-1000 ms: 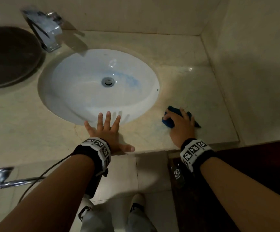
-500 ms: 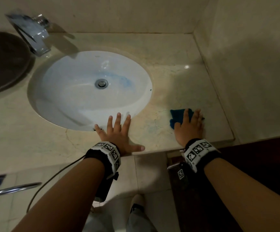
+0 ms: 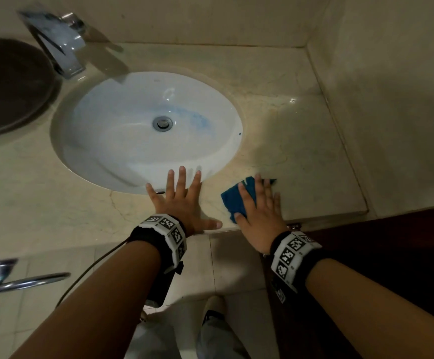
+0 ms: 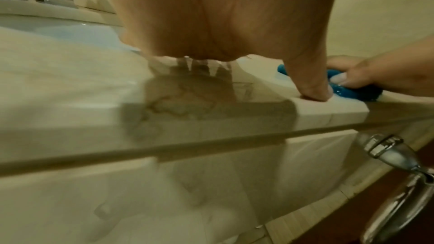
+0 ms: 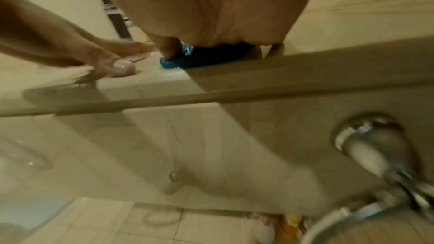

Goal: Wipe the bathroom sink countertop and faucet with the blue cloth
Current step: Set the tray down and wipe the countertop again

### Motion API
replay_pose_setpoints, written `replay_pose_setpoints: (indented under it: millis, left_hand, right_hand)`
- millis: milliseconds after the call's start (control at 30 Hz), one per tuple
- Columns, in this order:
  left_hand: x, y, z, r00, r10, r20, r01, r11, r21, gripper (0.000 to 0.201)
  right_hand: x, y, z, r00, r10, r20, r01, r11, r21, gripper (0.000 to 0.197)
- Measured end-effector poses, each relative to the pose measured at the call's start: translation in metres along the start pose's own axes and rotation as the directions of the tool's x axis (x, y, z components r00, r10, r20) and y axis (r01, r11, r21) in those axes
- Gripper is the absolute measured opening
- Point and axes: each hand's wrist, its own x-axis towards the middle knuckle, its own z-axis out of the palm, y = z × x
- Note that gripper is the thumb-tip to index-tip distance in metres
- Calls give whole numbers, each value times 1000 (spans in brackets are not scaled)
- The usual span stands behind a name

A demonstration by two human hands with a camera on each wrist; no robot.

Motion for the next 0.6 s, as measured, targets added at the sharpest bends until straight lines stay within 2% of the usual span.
replay_pose_setpoints:
  millis: [167, 367, 467, 533, 600]
  left_hand:
    - [-8, -36, -2, 994, -100, 42, 99, 995, 9, 127]
    - [-6, -44, 7, 996, -76, 40, 77, 996, -33, 124]
    - [-5, -44, 8, 997, -68, 37, 69, 997, -41, 123]
    - [-5, -44, 8, 997, -67, 36, 68, 997, -35, 121]
    - [-6, -45, 6, 997, -69, 45, 70, 997, -30, 121]
  right_hand:
    - [29, -34, -6, 999, -25, -19, 25, 1000, 0, 62]
    - [62, -63, -14, 997, -46, -68, 47, 999, 2, 48]
    - [73, -66, -20, 992, -106, -73, 106, 994, -4, 44]
    - [75, -65, -27, 979, -163, -121, 174, 981, 87, 42]
    - [71, -59, -34, 950, -177, -257, 239, 942, 236, 38]
